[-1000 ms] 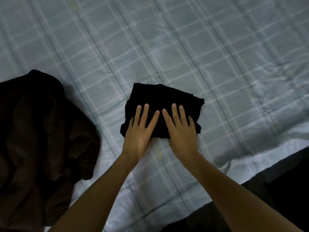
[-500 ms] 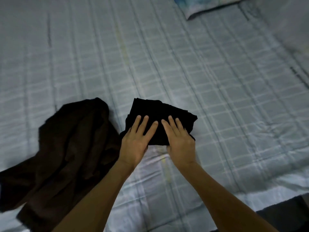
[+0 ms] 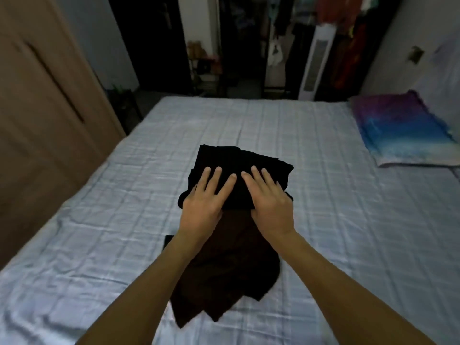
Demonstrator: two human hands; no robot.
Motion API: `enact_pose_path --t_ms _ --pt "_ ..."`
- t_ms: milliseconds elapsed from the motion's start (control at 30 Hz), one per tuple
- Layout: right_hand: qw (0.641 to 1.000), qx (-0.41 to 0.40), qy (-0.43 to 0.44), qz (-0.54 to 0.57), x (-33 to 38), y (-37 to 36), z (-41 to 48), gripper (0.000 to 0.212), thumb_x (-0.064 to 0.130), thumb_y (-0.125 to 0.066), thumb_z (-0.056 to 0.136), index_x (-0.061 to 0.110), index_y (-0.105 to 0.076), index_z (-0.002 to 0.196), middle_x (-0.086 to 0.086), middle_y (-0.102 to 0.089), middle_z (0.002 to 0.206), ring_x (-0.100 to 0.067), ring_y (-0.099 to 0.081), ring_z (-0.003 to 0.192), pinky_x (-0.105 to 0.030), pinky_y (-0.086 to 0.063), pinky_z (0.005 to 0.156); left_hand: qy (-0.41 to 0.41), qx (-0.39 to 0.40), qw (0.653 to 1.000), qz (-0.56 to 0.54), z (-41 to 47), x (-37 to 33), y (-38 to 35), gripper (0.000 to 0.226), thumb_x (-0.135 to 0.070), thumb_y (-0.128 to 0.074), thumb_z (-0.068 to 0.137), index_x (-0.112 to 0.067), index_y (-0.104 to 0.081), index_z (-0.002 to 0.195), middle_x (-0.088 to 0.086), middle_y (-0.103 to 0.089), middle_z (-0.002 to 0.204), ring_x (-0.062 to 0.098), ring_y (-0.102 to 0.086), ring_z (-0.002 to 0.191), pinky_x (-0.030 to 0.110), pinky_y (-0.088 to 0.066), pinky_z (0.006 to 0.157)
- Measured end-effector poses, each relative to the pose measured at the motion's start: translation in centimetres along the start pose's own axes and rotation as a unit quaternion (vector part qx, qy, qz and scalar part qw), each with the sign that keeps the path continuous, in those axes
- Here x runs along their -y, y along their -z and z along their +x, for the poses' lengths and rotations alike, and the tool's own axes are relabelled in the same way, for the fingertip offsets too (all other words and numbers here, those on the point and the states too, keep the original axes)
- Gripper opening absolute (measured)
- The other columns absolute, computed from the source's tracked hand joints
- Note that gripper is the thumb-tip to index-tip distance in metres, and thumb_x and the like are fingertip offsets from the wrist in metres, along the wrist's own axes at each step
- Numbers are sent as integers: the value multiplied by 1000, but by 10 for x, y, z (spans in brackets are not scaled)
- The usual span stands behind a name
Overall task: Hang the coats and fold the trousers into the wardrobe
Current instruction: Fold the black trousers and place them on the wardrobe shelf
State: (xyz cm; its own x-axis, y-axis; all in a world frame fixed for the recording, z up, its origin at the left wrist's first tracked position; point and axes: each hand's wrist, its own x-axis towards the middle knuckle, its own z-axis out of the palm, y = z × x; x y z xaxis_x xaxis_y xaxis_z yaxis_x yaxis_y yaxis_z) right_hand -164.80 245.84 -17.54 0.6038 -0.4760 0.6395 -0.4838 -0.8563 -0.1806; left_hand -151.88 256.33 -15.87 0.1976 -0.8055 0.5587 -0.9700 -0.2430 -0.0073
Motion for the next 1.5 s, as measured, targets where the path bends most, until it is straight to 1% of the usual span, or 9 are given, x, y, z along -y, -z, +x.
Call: enact_pose_path --t_ms 333,533,733,933,1067,1200,1267,1367,1500 --pt "980 -37 186 66 278 36 64 61 0 -72 73 14 -55 130 -12 -59 130 -32 -54 122 -56 -47 95 156 -53 977 137 -127 165 211 87 21 -64 63 -22 -41 135 18 -55 133 40 -49 125 49 -57 63" --pt "948 -52 283 137 440 45 85 65 -1 -73 71 13 -53 131 -13 -57 131 -33 -53 122 -58 -45 95 227 -73 944 229 -212 248 323 86 6 -78 65 -22 -40 137 18 -53 134 40 -46 127 55 -51 88" --pt "903 -48 373 209 583 27 94 73 -3 -74 64 13 -53 132 -13 -56 132 -33 -53 122 -58 -43 98 293 -61 888 350 -295 324 396 80 5 -72 69 -20 -42 139 19 -52 135 41 -44 128 57 -32 107" --pt "848 -72 438 290 715 -19 108 58 5 -69 72 11 -56 129 -15 -59 128 -34 -56 118 -58 -44 95 364 -27 840 403 -357 405 443 92 6 -79 58 -20 -41 138 18 -55 132 41 -49 124 59 -39 101" --pt "813 -77 467 339 798 -57 132 57 10 -67 77 13 -48 131 -15 -58 129 -34 -56 119 -57 -42 97 411 1 812 414 -377 466 470 94 -1 -83 54 -19 -41 137 19 -55 132 42 -49 124 59 -43 96" --pt "779 -95 484 387 870 -85 156 43 12 -46 86 13 -51 129 -14 -59 128 -34 -57 117 -56 -43 97 448 10 783 430 -388 517 493 92 2 -83 56 -20 -41 135 18 -56 131 40 -51 123 57 -45 95" --pt "771 -92 494 391 908 -99 167 47 13 -56 86 15 -47 131 -13 -58 130 -33 -55 119 -56 -44 98 462 11 768 444 -395 545 506 90 1 -82 59 -20 -41 136 17 -56 132 40 -50 124 56 -45 96" --pt "755 -41 519 398 958 -112 173 74 25 -82 72 16 -42 134 -11 -58 131 -30 -54 121 -54 -44 99 480 17 753 450 -416 580 523 87 0 -82 62 -19 -40 136 18 -55 132 40 -50 123 57 -46 95" --pt "736 -53 534 414 1026 -128 176 69 14 -80 74 14 -44 133 -13 -57 131 -31 -54 121 -55 -45 97 497 10 743 448 -447 628 541 86 2 -80 63 -19 -41 136 18 -56 131 41 -51 123 56 -46 94"
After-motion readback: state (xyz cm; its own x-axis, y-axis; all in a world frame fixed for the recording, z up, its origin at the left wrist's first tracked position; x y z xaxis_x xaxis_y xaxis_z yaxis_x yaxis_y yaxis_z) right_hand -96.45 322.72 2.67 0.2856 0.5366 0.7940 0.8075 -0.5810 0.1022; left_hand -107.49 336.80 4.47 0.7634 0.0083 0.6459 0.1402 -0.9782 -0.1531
